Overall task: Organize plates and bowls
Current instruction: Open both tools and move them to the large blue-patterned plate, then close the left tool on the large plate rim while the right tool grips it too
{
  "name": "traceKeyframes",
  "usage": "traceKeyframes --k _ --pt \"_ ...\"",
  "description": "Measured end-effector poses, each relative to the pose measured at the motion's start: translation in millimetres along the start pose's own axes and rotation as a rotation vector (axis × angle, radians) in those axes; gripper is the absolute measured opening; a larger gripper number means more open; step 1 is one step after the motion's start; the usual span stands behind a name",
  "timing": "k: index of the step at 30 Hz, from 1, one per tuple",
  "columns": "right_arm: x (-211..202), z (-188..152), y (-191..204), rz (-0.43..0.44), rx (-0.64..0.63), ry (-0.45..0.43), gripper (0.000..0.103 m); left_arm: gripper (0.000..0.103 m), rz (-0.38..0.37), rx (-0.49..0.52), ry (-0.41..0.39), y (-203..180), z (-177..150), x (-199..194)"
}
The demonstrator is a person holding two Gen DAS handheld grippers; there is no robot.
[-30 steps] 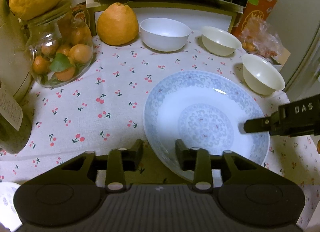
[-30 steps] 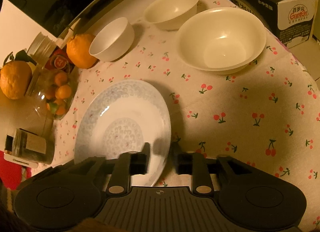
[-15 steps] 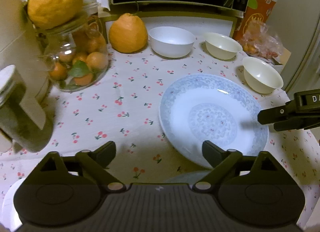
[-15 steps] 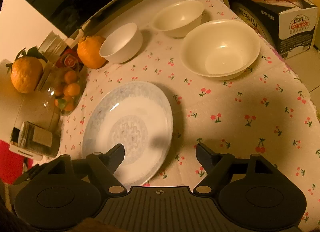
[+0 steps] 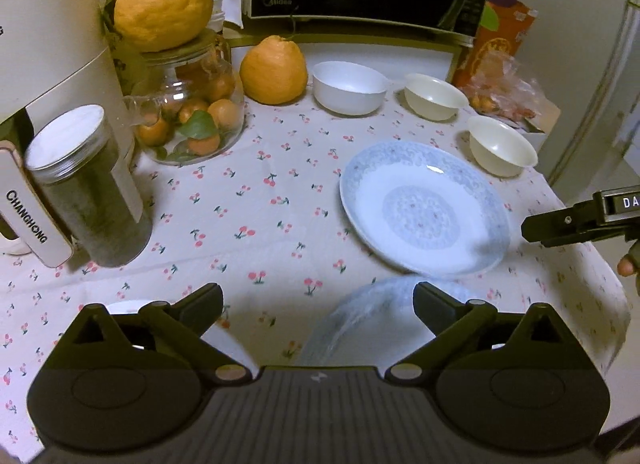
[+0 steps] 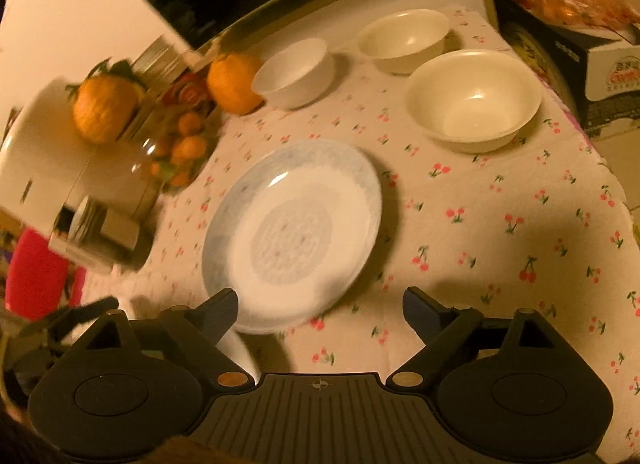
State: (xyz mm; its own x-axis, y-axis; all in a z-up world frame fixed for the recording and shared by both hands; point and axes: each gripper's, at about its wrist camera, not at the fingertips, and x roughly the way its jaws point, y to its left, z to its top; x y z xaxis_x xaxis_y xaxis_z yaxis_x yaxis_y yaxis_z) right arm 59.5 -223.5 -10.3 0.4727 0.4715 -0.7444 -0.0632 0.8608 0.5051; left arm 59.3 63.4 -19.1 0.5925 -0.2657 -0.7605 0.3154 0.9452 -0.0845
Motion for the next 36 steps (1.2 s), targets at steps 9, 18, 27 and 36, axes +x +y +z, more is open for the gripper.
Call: traceKeyframes --k 9,18,27,36 --pt "-13 -32 9 0.050 -0.070 0.013 0.091 0.101 -0.095 0.098 -0.020 7 -16 -5" --pt "-11 -77 21 0.136 -0.084 0.100 0.091 0.099 -0.166 0.143 -0.010 11 -26 4" --pt "-6 -108 38 0.193 -0.100 0.150 0.091 0.077 -0.208 0.172 0.019 8 -26 14" --pt "-1 -113 45 0.217 -0.058 0.134 0.091 0.050 -0.209 0.149 0.068 9 -24 25"
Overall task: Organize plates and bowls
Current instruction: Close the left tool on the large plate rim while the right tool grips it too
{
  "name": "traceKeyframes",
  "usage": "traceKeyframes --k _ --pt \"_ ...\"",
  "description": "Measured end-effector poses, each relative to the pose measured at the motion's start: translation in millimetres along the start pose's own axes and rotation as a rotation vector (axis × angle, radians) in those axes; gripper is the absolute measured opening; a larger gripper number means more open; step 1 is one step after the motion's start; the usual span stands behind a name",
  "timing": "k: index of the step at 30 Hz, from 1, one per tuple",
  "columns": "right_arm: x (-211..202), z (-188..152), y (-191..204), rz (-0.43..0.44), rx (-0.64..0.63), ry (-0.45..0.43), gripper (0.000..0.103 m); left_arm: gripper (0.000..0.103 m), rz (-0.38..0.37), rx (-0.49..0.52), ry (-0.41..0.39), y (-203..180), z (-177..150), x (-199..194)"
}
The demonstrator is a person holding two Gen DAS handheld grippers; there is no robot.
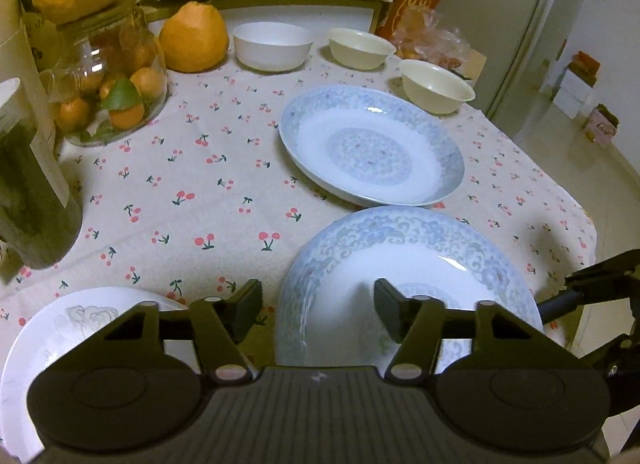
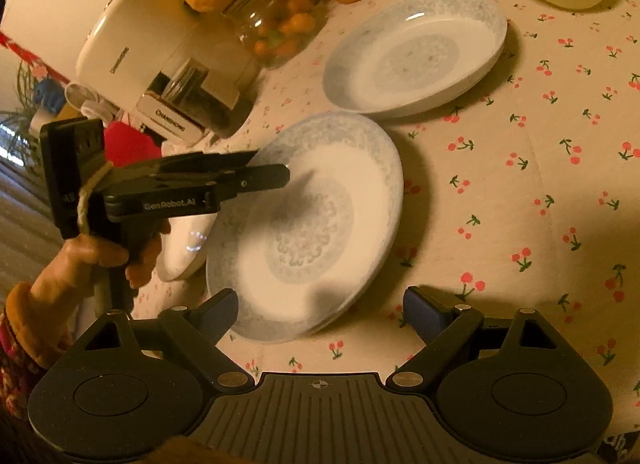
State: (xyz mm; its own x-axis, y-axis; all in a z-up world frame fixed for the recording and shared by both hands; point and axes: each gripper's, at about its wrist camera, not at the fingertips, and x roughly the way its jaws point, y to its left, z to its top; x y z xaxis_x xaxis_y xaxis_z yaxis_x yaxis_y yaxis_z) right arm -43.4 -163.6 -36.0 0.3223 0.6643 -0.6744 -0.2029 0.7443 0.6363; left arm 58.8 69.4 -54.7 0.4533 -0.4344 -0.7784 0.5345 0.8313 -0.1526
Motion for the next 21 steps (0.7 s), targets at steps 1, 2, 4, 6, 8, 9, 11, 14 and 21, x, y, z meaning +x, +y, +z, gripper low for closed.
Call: traceKeyframes --k 1,2,4,6,8,9,11,14,21 --pt "1 1 0 0.001 0.010 -0.003 0.091 0.045 0.003 0.002 0.005 0 0 1" --pt "1 1 -2 0.003 0.027 -0.006 0.090 0.044 0.004 0.006 0.009 -1 0 2" --pt "1 2 -2 0.004 0.052 -0.011 0.087 0.042 0.010 0.016 0.020 -2 0 5" --pt "3 2 -2 -0.001 0.056 -0.019 0.084 0.039 0.015 0.024 0.030 -3 0 7" --pt "4 1 0 -0.014 0.051 -0.031 0.077 0.039 0.019 0.025 0.030 -3 1 8" --pt "5 1 1 -0.018 0.049 -0.033 0.075 0.038 0.020 0.020 0.032 -3 1 8" --pt "6 1 2 -0.024 0.050 -0.028 0.061 0.037 0.022 0.014 0.032 -2 1 8" --pt "5 0 2 -0.053 0.049 -0.034 0.048 0.034 0.024 0.001 0.030 0 1 7" --pt "2 4 -12 -0.080 0.104 -0.027 0.022 0.031 0.011 -0.019 0.025 1 -1 3"
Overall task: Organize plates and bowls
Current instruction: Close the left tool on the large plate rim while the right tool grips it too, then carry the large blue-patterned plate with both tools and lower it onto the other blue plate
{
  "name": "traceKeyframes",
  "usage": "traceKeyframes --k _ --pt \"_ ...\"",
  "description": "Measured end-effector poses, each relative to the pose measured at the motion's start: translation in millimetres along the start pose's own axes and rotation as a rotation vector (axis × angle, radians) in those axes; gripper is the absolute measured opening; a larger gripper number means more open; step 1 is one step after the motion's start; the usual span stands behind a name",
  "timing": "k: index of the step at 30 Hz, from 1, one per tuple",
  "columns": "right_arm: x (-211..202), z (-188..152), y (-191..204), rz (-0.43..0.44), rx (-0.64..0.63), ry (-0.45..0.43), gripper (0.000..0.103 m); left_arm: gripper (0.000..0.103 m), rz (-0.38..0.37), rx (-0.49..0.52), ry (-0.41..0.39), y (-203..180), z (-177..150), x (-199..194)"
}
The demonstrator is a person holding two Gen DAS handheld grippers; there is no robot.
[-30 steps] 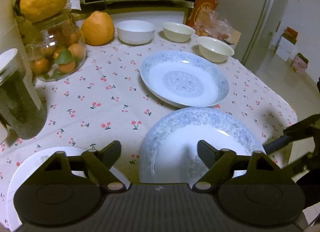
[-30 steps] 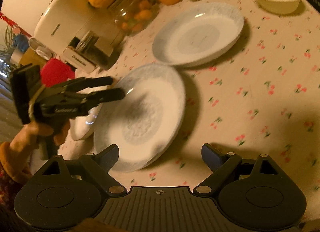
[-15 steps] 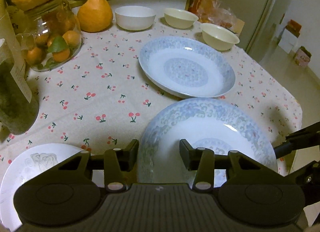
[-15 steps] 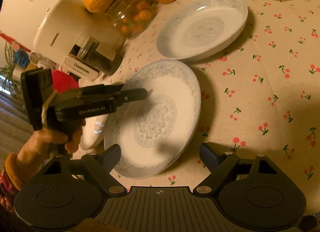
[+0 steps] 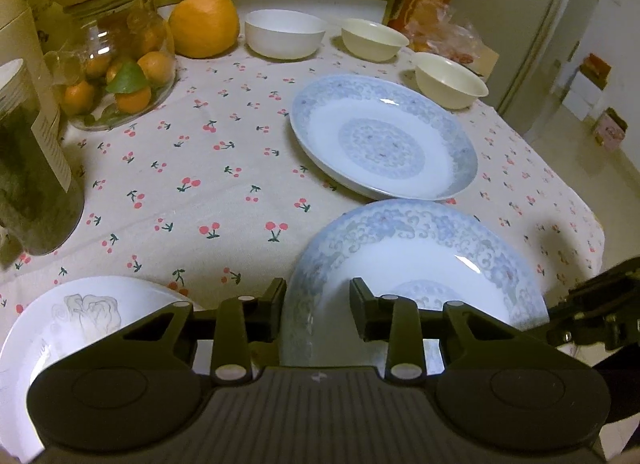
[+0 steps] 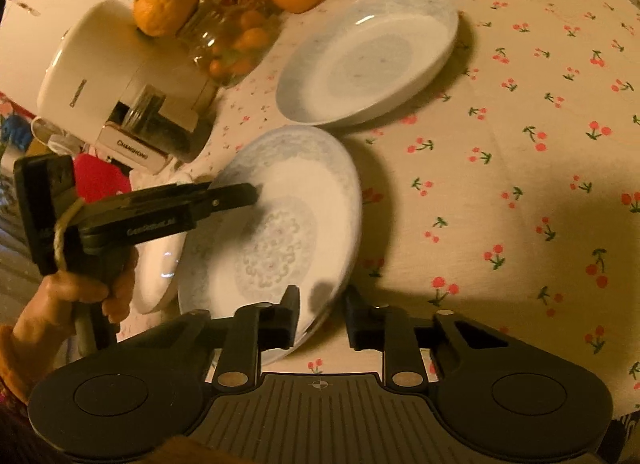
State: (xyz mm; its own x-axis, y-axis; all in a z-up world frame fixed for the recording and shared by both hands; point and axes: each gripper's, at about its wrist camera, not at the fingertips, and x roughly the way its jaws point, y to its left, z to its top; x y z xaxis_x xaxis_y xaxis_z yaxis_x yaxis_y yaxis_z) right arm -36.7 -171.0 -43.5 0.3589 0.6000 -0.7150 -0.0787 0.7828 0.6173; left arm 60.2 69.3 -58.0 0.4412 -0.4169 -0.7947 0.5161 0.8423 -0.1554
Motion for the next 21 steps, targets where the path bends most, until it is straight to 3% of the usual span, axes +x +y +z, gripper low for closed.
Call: traceKeyframes --k 5,21 --pt "-2 3 -1 -0.003 0.024 0.007 0.022 0.031 -0.005 0.008 -0.005 -3 0 -3" --pt "-22 15 -2 0.064 0.098 -0.050 0.020 0.031 -0.031 -0.103 -0.092 5 11 -22"
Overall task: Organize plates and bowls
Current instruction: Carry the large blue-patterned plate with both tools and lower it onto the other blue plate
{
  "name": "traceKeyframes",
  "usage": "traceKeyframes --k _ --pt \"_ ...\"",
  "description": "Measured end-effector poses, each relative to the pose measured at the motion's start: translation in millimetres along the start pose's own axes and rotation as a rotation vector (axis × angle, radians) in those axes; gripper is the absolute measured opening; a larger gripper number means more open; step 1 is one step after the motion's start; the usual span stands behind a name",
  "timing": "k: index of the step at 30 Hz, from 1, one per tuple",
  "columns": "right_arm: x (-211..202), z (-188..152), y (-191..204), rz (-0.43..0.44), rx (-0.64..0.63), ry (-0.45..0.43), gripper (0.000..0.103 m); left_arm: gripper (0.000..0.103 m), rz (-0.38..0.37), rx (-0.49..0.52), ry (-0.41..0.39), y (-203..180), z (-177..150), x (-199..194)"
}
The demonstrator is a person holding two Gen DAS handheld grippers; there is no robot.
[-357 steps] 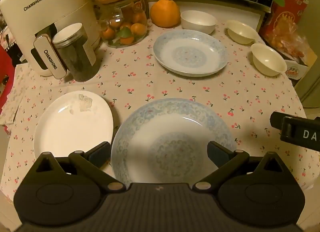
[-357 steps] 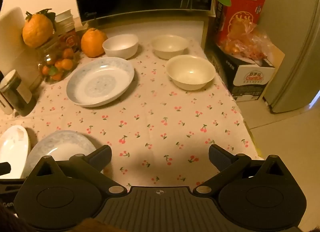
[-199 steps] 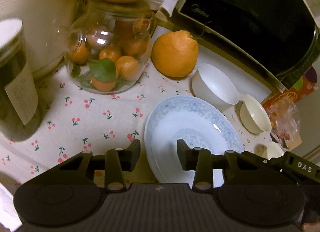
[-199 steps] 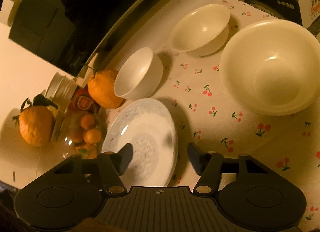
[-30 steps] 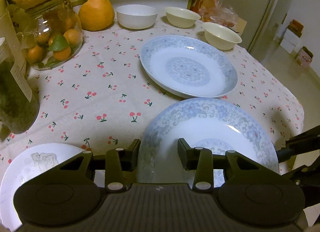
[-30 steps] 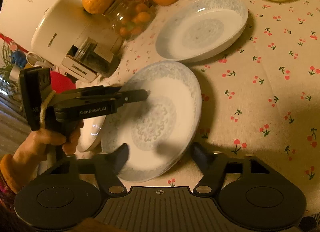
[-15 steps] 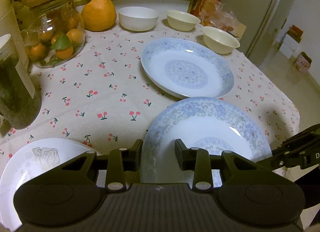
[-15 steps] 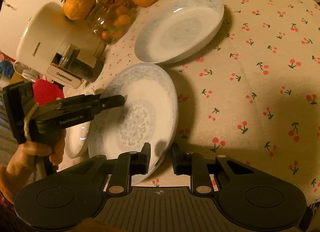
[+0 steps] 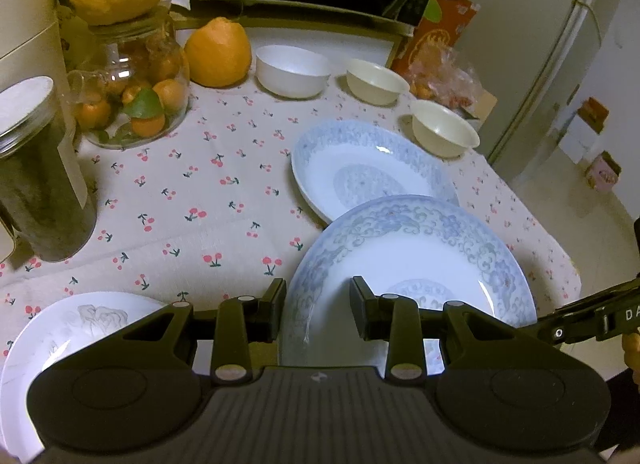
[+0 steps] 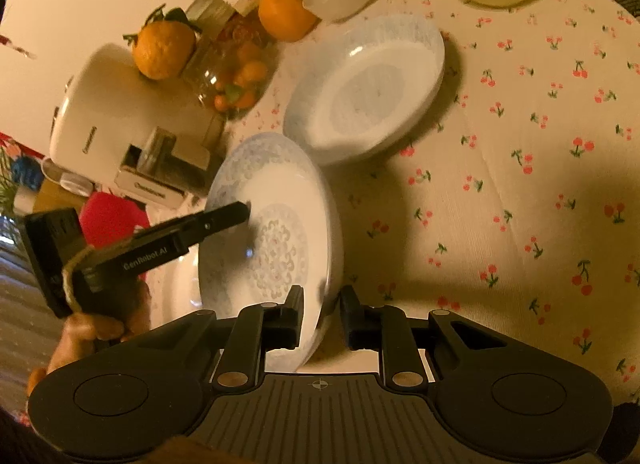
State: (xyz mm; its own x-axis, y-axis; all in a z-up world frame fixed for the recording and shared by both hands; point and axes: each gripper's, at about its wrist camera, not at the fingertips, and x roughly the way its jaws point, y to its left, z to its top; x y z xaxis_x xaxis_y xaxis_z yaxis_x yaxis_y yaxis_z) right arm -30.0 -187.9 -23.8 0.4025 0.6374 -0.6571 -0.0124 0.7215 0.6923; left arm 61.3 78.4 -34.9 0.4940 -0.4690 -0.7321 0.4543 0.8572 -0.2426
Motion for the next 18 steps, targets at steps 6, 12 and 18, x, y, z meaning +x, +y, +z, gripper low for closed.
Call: traceKeyframes --k 6,12,18 --pt "-7 16 0 0.013 0.009 -0.050 0.018 0.031 -0.001 -0.033 -0.036 -1 5 -2" --pt "-6 35 -5 -0.004 0.041 -0.094 0.018 0.029 -0.009 -0.075 -0.047 -2 13 3" --pt "-6 53 -10 -0.015 0.065 -0.111 0.018 0.027 -0.003 -0.120 -0.052 -1 20 12"
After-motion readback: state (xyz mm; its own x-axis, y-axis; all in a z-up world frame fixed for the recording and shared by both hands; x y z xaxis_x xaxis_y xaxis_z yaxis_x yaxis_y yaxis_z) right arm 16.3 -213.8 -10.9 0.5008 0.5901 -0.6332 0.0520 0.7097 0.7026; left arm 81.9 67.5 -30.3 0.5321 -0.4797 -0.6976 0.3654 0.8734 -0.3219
